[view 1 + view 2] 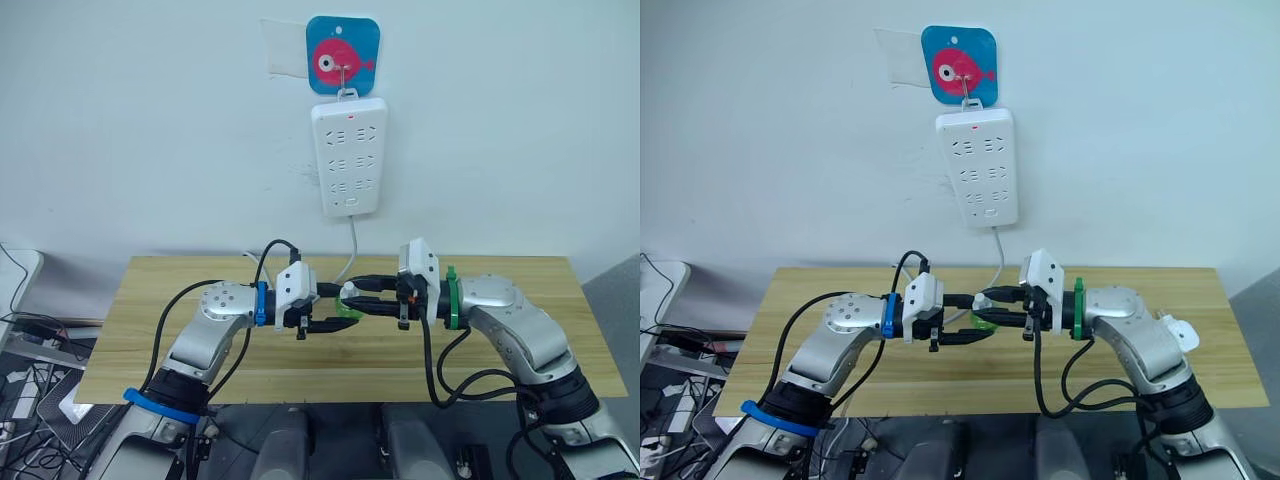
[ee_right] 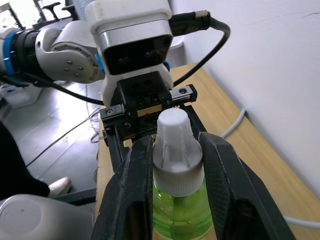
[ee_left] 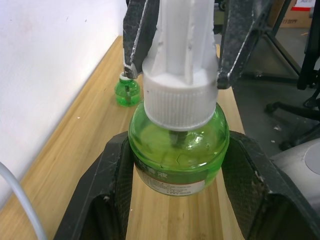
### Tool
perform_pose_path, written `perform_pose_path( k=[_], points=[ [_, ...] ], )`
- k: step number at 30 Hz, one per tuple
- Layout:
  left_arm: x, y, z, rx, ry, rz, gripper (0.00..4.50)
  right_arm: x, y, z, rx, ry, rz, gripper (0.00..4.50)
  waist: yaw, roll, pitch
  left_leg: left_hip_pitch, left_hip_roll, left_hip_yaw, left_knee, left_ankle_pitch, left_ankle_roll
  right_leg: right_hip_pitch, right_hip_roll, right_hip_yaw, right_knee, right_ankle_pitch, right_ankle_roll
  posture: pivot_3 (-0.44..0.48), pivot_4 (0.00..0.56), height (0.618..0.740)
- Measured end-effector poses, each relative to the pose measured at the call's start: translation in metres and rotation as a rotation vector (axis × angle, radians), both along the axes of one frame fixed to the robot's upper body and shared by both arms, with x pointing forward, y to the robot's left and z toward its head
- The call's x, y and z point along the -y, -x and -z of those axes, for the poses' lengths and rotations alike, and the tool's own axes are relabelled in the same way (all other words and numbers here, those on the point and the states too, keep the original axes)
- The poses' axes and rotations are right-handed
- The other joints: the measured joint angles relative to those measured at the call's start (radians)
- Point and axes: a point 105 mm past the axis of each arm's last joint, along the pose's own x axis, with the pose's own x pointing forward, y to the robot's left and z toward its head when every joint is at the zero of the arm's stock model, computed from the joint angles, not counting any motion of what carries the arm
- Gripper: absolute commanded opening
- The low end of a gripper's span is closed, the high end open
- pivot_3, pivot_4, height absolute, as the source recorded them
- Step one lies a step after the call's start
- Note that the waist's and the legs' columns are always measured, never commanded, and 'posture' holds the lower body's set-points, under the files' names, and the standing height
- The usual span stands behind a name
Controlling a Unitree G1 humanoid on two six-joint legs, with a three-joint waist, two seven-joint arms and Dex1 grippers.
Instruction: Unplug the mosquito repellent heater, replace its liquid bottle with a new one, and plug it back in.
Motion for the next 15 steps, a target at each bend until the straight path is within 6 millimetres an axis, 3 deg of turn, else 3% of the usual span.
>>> perform_pose_path(
  k=[4,11,13,15],
  points=[
    [0.0,0.002,0.0,-0.001,0.001,0.014,2.19,0.0,-0.002,-0.002,-0.017,0.026,-0.09,0.98,-0.001,0.0,0.0,0.0,0.0,0.001,0.0,0.0,0.0,0.0,0.0,0.001,0.0,0.0,0.0,-0.02,0.226,0.74],
    [0.002,0.019,-0.001,0.003,-0.023,0.111,2.19,-0.002,-0.006,-0.007,0.01,0.123,-0.501,0.98,-0.006,0.0,0.0,0.001,0.002,0.001,0.0,0.0,0.0,0.0,0.006,0.001,0.0,0.0,0.0,0.016,0.224,0.74],
    [-0.002,0.019,0.0,-0.003,-0.037,0.102,2.19,-0.007,-0.01,-0.006,0.031,0.143,-0.549,0.98,-0.006,0.0,0.0,0.001,0.003,0.0,0.0,0.0,0.0,0.0,0.005,0.001,-0.001,0.0,0.0,0.037,0.225,0.74],
    [-0.005,0.018,0.001,-0.003,-0.047,0.091,2.19,-0.011,-0.014,-0.005,0.038,0.141,-0.573,1.75,-0.003,0.0,0.0,0.001,0.003,0.0,0.0,0.0,0.0,0.0,0.004,0.001,0.0,0.0,0.0,0.037,0.225,0.74]
  ],
)
